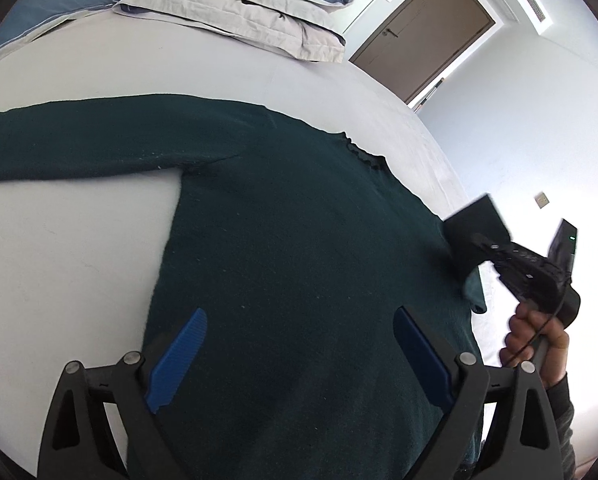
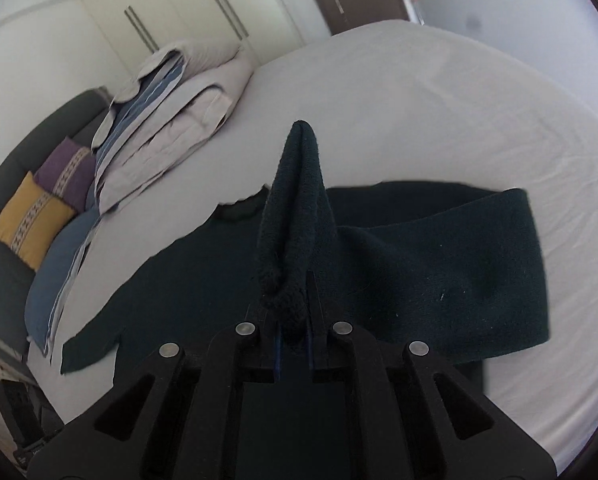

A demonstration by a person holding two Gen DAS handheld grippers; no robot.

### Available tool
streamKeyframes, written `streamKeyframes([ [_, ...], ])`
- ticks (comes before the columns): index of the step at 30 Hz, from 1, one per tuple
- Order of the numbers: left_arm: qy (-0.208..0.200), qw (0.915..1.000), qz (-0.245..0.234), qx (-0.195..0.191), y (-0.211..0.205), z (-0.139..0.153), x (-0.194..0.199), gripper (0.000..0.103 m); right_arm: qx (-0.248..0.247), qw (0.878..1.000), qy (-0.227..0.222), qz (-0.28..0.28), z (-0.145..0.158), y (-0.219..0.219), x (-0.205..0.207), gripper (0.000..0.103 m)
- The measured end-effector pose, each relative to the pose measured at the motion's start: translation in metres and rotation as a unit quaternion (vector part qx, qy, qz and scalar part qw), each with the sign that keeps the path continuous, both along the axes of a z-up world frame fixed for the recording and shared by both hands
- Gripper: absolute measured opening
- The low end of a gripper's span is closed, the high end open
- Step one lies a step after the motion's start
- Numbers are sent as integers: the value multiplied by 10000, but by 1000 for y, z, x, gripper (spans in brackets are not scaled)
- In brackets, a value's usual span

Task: Fold small clothes
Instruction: 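Fold the held sleeve across the sweater body and open the right gripper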

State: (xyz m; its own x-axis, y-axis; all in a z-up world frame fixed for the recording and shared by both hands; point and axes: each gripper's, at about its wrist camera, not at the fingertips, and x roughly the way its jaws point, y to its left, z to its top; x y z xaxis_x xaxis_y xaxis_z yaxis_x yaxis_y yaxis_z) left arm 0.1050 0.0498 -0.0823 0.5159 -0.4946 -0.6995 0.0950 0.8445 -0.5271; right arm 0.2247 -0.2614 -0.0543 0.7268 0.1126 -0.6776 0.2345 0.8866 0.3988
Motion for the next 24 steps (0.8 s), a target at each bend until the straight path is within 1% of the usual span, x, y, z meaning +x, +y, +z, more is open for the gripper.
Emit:
streamKeyframes([
  [1, 7, 10000, 6, -11, 2, -1, 2, 96, 34, 9998, 152, 105, -11, 14, 10, 8],
  [2, 22, 10000, -1, -42, 3, -3, 6, 96, 43, 9993, 302, 195, -25, 26, 14, 11],
  [3, 35, 10000, -8, -62, 3, -4, 7, 96, 59, 9988, 443, 223, -35, 32, 23, 11],
  [4, 56, 9999, -36, -91, 1, -7, 12, 96, 110, 9982, 534, 245, -59, 42, 7, 14],
  [5, 65, 9999, -66, -111, -1, -8, 15, 96, 263, 9977, 538, 324, -67, 44, 9, 22],
  [6, 66, 9998, -104, -139, -3, -8, 18, 96, 430, 9970, 499, 398, -84, 53, -3, 28],
  [7, 57, 9997, -157, -174, -7, -9, 21, 96, 562, 9965, 443, 424, -88, 52, -2, 46],
  [8, 61, 9996, -195, -191, -11, -9, 24, 96, 628, 9967, 344, 384, -88, 50, -7, 59],
  [9, 78, 9995, -230, -206, -16, -10, 28, 96, 629, 9971, 243, 346, -92, 49, -20, 61],
  [12, 137, 9985, -388, -375, -40, -12, 42, 95, 596, 9976, 11, 351, -88, 41, -45, 61],
  [13, 181, 9980, -457, -408, -53, -13, 50, 93, 666, 9973, -28, 315, -84, 42, -54, 61],
  [14, 205, 9975, -515, -432, -61, -15, 55, 91, 779, 9966, -62, 267, -82, 29, -75, 61],
  [15, 258, 9966, -618, -470, -74, -18, 63, 86, 893, 9957, -105, 233, -81, 21, -91, 61],
  [16, 344, 9958, -710, -471, -88, -23, 74, 78, 1001, 9947, -161, 175, -81, 13, -101, 61],
  [17, 404, 9950, -795, -447, -101, -27, 80, 75, 1090, 9938, -213, 96, -81, 6, -109, 61],
  [18, 440, 9943, -876, -408, -112, -30, 88, 68, 1176, 9927, -271, 37, -81, -1, -115, 61],
  [19, 486, 9936, -967, -335, -126, -33, 98, 62, 1251, 9916, -337, -9, -75, -12, -132, 61],
  [22, 555, 9921, -1117, -93, -158, -42, 122, 59, 1444, 9881, -477, -214, -71, -37, -160, 61],
  [23, 354, 9901, -1355, -67, -166, -44, 127, 59, 1463, 9874, -524, -279, -70, -42, -165, 61],
  [24, 381, 9896, -1387, 68, -175, -48, 131, 55, 1481, 9868, -556, -335, -66, -49, -175, 61],
])
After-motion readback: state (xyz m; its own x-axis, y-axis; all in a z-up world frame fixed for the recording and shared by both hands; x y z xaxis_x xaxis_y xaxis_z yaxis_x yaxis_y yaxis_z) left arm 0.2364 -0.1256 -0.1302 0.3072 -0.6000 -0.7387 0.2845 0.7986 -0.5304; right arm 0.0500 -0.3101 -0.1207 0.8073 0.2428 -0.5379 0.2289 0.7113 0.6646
